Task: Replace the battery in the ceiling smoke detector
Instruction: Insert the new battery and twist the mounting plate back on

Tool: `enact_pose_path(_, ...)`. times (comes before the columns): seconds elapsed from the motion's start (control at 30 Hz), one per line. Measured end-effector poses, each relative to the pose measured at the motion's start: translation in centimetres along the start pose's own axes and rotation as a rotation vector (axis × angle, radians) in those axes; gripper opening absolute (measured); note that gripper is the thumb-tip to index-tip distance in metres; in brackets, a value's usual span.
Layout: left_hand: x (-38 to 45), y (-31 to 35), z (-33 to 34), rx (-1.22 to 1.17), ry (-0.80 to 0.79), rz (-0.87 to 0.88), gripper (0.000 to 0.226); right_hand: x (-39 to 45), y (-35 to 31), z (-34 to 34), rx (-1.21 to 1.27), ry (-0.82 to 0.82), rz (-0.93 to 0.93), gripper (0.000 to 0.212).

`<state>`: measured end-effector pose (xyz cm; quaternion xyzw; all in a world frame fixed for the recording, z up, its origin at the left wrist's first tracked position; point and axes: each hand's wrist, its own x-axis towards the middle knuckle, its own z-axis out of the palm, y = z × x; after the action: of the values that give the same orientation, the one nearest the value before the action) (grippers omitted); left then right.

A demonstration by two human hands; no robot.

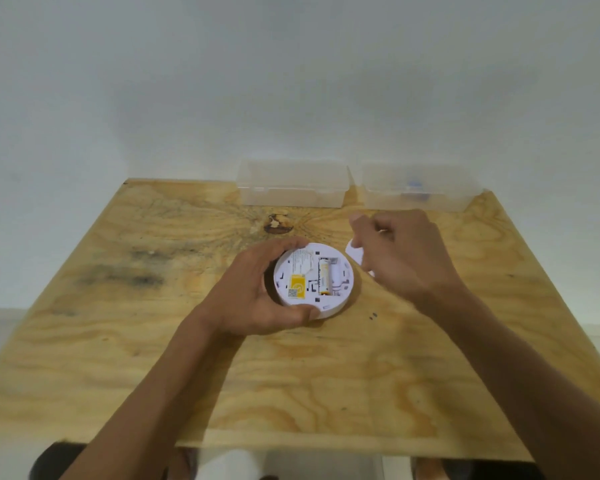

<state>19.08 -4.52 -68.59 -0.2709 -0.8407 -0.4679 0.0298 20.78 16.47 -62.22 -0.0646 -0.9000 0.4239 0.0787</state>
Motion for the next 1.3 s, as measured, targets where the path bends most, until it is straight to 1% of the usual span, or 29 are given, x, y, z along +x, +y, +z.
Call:
enact_pose_path(0.07, -0.2, -0.1, 0.0, -0.007, 0.001, -0.001, 0.090, 0.2, 0.1, -0.4, 0.050, -0.104, 0.190, 0.048)
enact_pose_path(0.13, -0.2, -0.1, 0.0, -0.012, 0.001, 0.015, 0.090, 0.4, 0.3, -0.5, 0.173, -0.213, 0.307, 0.035)
enact_pose_path(0.2, -0.2, -0.1, 0.0, -0.003, -0.003, 0.019, 0.091, 0.4, 0.4, -0.7, 0.322, -0.295, 0.341, 0.021)
enact_pose_path(0.27, -0.1, -0.2, 0.1, -0.012, -0.004, 0.015, 0.090, 0.2, 0.3, -0.9, 0.398, -0.336, 0.284, 0.020)
enact_pose_path(0.3, -0.1, -0.2, 0.1, -0.019, -0.007, 0.013, 0.089, 0.0, 0.2, -1.0, 0.425, -0.329, 0.228, 0.020)
enact_pose_path(0.37, -0.1, -0.1, 0.1, -0.020, -0.015, 0.020, 0.086, -0.3, 0.1, -0.8, 0.447, -0.263, 0.122, 0.015)
enact_pose_path(0.5, -0.1, -0.2, 0.0, -0.010, -0.010, 0.033, 0.085, -0.8, 0.0, 0.4, 0.444, -0.112, 0.050, 0.006)
enact_pose_path(0.6, -0.1, 0.0, 0.1, -0.031, -0.004, 0.041, 0.085, -0.9, 0.5, 1.5, 0.327, -0.007, -0.027, 0.008)
enact_pose_path(0.73, -0.1, 0.1, 0.0, -0.038, -0.004, 0.048, 0.084, -0.8, 1.0, 2.3, 0.234, 0.072, -0.098, 0.012)
enact_pose_path(0.83, 0.0, 0.1, 0.1, -0.032, -0.007, 0.060, 0.083, -0.7, 1.2, 2.6, 0.139, 0.075, -0.163, 0.010)
enact_pose_path(1.07, 0.0, 0.2, 0.2, 0.005, 0.011, 0.060, 0.083, -0.4, 1.7, 2.7, 0.010, 0.022, -0.204, 0.015)
enact_pose_path(1.2, -0.1, 0.3, 0.4, 0.003, 0.029, 0.072, 0.080, -0.7, 1.9, 3.1, -0.085, 0.022, -0.206, 0.023)
enact_pose_path(1.3, -0.1, 0.2, 0.4, -0.001, 0.034, 0.061, 0.081, -1.2, 2.3, 3.6, -0.125, 0.064, -0.259, 0.023)
